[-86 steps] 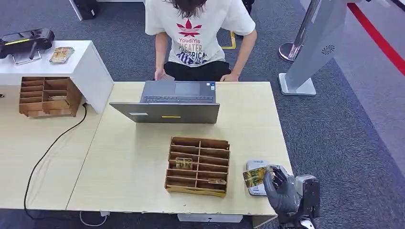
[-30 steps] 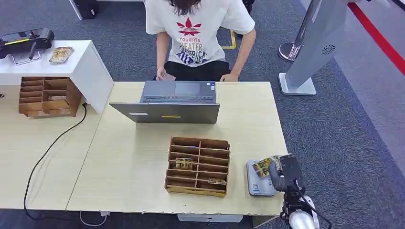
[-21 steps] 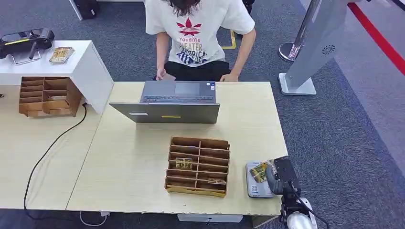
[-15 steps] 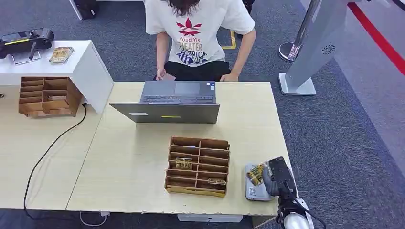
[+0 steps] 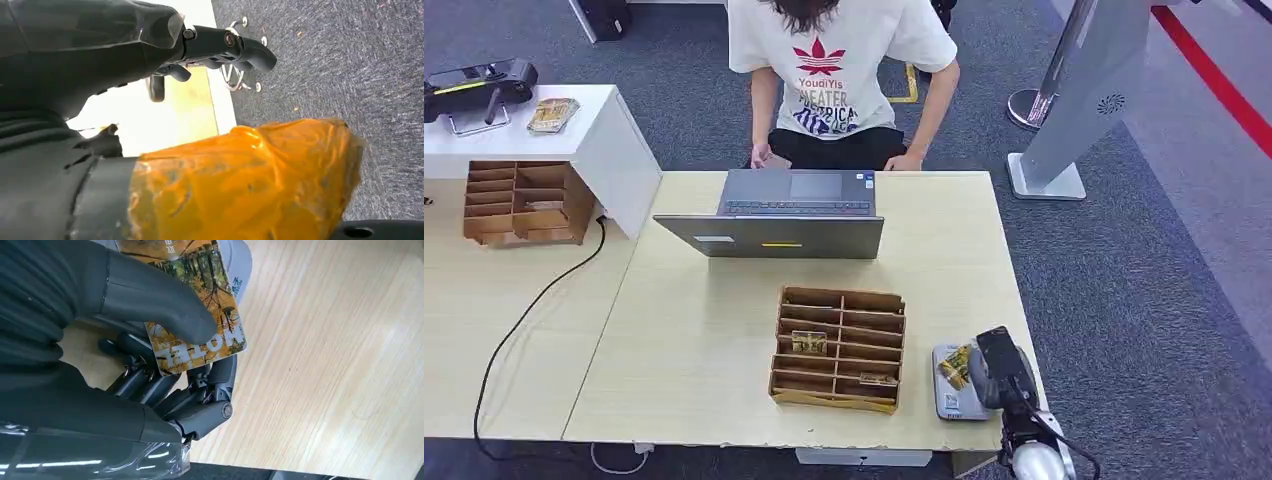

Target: Pass the card to the sensor for recognition and then transmit it.

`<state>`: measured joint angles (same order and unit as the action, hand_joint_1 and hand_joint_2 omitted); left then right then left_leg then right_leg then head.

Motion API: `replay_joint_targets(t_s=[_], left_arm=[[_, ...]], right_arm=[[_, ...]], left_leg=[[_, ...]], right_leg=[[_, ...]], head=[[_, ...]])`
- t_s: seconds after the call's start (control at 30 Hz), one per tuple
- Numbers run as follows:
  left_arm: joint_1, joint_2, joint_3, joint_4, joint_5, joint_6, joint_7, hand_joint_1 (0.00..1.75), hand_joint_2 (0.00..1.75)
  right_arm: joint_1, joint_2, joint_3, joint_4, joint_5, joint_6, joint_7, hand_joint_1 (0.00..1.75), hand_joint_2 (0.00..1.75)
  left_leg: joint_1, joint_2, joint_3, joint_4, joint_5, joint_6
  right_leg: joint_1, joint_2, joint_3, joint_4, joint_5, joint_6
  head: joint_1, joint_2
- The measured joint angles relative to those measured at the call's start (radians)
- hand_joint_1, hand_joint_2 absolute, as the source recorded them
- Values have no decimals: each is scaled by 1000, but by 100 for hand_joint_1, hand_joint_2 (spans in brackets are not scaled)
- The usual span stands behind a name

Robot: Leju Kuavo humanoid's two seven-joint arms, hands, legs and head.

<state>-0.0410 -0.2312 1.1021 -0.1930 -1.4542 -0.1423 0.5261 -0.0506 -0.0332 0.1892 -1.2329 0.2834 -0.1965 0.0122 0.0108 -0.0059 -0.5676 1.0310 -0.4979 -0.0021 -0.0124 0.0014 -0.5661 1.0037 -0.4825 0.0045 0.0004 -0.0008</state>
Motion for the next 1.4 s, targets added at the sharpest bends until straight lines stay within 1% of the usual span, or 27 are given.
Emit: replay_joint_targets(t_s=[1.4], left_arm=[[0,0,0,0,0,-2,4,0,0]], right_arm=[[-20,8,0,27,16,6,5,175,175]], left_leg=[[0,0,0,0,0,0]], right_leg=[[0,0,0,0,0,0]], head=[[0,0]])
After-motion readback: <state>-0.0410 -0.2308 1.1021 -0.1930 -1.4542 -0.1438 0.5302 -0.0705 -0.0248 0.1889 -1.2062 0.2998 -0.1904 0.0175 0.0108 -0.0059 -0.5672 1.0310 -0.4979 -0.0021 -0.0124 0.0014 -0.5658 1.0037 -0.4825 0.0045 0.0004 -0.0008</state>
